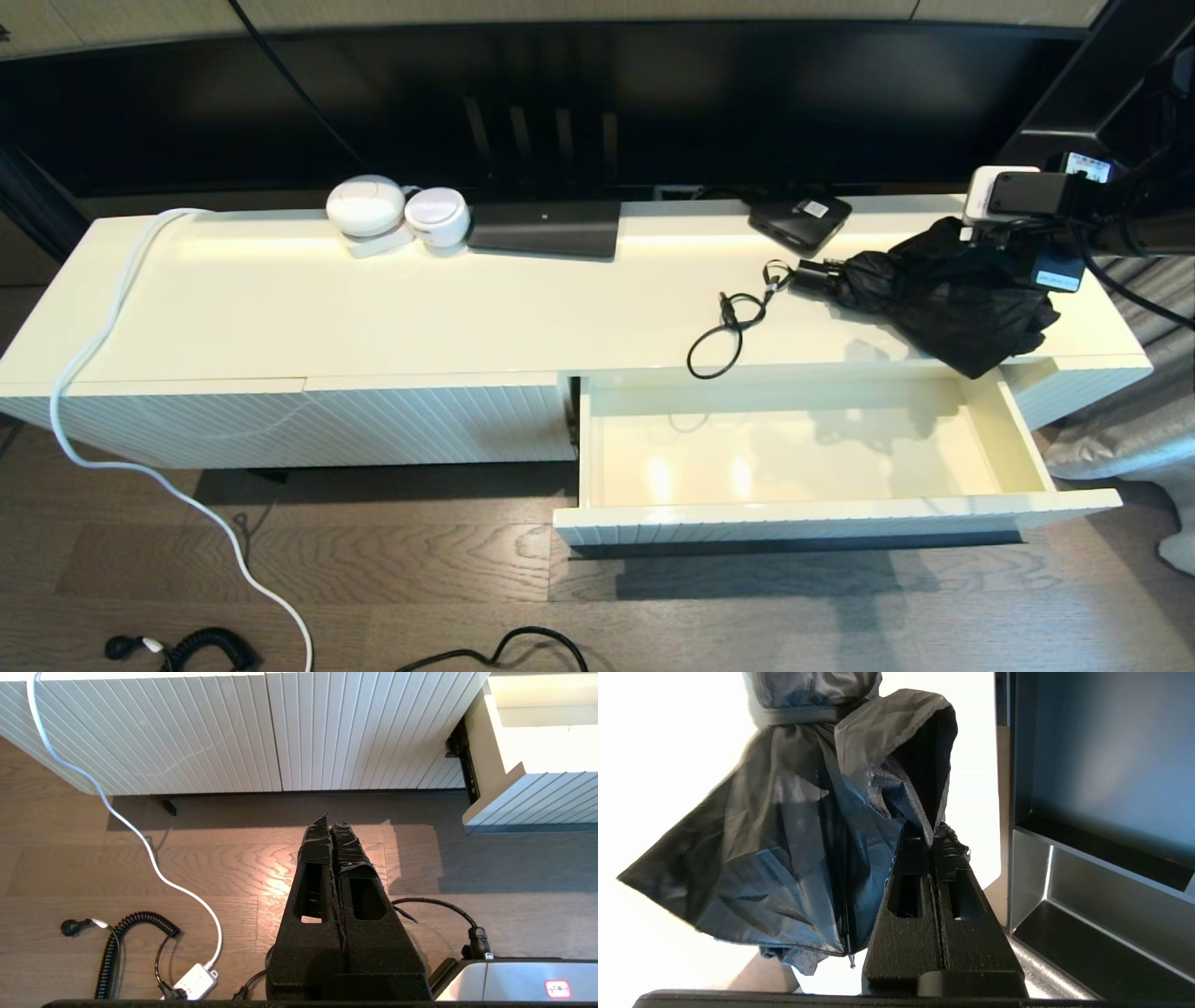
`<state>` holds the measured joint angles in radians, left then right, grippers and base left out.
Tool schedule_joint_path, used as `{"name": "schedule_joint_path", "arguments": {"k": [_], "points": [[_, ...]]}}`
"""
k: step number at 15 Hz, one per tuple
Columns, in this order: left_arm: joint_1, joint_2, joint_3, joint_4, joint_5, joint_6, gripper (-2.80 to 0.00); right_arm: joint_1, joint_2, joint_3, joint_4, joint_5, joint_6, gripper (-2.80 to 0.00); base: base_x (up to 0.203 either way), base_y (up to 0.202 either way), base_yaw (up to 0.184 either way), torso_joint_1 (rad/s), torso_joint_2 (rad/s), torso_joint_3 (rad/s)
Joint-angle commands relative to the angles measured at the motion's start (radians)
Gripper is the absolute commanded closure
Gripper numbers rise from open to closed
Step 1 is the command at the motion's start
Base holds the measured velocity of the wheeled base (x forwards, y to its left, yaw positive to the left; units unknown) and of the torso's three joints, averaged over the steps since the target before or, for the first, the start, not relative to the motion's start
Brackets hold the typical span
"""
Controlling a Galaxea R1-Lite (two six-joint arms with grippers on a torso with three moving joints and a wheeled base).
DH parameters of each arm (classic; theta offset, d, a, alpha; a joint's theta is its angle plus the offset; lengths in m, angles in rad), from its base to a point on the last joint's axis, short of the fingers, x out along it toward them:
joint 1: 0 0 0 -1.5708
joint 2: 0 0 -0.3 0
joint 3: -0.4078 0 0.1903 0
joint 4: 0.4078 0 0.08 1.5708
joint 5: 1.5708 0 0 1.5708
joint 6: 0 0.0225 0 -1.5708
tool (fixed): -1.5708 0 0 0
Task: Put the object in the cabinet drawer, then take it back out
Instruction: Take the umbrella out of the drawer and put it on the table, then close the drawer
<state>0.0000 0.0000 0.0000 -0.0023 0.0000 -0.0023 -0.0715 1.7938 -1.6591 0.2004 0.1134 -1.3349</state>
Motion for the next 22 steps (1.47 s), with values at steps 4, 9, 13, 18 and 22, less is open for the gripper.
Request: {"name": "schedule_joint_path", "arguments": {"k": [4, 9, 13, 18, 22], "points": [[0.0, 0.0, 0.0, -0.001, 0.0, -0.001, 0.0, -0.002, 0.047, -0.009, -0.009, 0.002, -0.009, -2.8, 0.0, 0.0, 0.0, 0.0, 0.0, 0.0], [0.0, 0.0, 0.002, -0.001, 0.0, -0.001, 0.0, -0.001, 0.027, -0.014, -0.012, -0.004, 0.0, -2.8, 0.0, 0.0, 0.0, 0.0, 0.0, 0.0], [0.0, 0.0, 0.001, -0.001, 0.0, -0.001, 0.0, 0.0, -0.181, 0.037, 0.118, 0.003, 0.017, -2.8, 0.0, 0.0, 0.0, 0.0, 0.0, 0.0], [0.0, 0.0, 0.002, -0.001, 0.0, -0.001, 0.0, 0.021, -0.428, 0.33, 0.229, 0.032, 0.021, -2.8, 0.0, 0.0, 0.0, 0.0, 0.0, 0.0], [0.0, 0.0, 0.0, -0.001, 0.0, -0.001, 0.0, 0.073, -0.541, 0.472, 0.342, 0.053, 0.046, 0.0, 0.0, 0.0, 0.0, 0.0, 0.0, 0.0]]}}
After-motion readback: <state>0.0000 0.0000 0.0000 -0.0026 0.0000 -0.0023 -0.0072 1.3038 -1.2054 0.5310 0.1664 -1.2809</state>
